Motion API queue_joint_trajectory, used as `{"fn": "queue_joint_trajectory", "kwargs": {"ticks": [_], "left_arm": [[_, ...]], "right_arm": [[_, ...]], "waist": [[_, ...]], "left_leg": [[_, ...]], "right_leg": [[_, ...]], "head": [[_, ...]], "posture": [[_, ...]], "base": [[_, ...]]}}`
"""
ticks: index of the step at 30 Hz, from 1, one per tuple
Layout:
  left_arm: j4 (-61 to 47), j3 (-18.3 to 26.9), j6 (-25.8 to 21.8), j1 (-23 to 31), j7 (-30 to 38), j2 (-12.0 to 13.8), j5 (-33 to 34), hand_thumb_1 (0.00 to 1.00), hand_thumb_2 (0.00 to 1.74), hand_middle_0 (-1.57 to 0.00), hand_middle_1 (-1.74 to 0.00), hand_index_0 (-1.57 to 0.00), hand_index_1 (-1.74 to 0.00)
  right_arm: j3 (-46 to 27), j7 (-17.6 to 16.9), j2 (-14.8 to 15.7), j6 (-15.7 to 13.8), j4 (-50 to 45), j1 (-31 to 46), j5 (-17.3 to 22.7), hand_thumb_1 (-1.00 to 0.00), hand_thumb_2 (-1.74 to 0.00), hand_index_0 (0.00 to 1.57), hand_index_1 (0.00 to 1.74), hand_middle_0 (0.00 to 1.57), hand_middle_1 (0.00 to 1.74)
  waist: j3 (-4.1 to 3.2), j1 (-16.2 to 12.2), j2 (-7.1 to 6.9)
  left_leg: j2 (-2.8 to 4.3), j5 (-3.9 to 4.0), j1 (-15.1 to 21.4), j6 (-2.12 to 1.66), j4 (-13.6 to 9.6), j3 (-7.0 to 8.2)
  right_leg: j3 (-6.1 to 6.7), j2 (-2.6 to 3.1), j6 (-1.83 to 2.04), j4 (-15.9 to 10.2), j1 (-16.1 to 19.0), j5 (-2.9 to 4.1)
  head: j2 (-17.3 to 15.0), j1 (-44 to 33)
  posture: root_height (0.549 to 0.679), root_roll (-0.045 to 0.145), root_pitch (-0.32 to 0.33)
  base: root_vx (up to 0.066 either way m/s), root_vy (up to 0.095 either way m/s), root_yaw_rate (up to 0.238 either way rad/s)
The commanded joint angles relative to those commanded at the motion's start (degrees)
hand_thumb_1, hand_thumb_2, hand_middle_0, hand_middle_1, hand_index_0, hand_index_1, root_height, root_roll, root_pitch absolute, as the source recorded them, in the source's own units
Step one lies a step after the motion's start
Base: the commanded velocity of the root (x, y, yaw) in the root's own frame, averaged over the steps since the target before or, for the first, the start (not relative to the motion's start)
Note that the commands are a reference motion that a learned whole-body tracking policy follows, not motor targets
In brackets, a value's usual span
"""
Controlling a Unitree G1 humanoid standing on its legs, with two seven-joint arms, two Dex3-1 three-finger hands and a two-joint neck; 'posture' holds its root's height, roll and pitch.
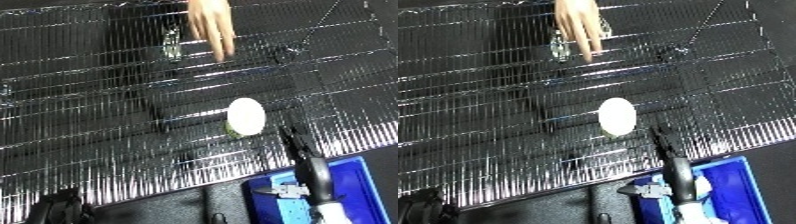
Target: Pick up the object and place it into the box
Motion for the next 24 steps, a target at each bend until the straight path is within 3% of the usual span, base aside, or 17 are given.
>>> {"fn": "queue_joint_trajectory", "kwargs": {"ticks": [9, 24], "left_arm": [[-0.7, 0.0, 0.1, 0.1, 0.2, 0.7, 0.0, 1.00, 1.74, -1.57, -1.74, -1.57, -1.74], [-0.2, -0.9, -0.2, -1.4, 1.4, 1.5, 0.5, 1.00, 1.74, -1.57, -1.74, -1.57, -1.74]], "right_arm": [[-1.2, -3.4, -1.0, -0.5, 0.0, -0.6, -1.0, 0.00, 0.00, 0.00, 0.00, 0.00, 0.00], [0.2, -2.9, -2.7, 1.0, 5.8, -6.7, 1.3, 0.00, 0.00, 0.00, 0.00, 0.00, 0.00]], "waist": [[0.00, -0.4, 0.36], [0.00, 0.0, 2.33]], "left_leg": [[0.05, -0.66, -2.4, 0.27, 1.6, 0.32], [-1.09, -2.17, -7.8, 0.70, 5.4, 0.16]], "right_leg": [[0.46, 0.39, -0.08, 1.5, -2.6, -0.15], [0.80, -0.27, -0.46, 4.2, -8.2, 0.13]], "head": [[0.4, 4.5], [1.8, 9.7]], "posture": [[0.652, 0.031, -0.048], [0.646, 0.035, -0.002]], "base": [[0.007, -0.020, -0.043], [0.033, -0.016, -0.006]]}}
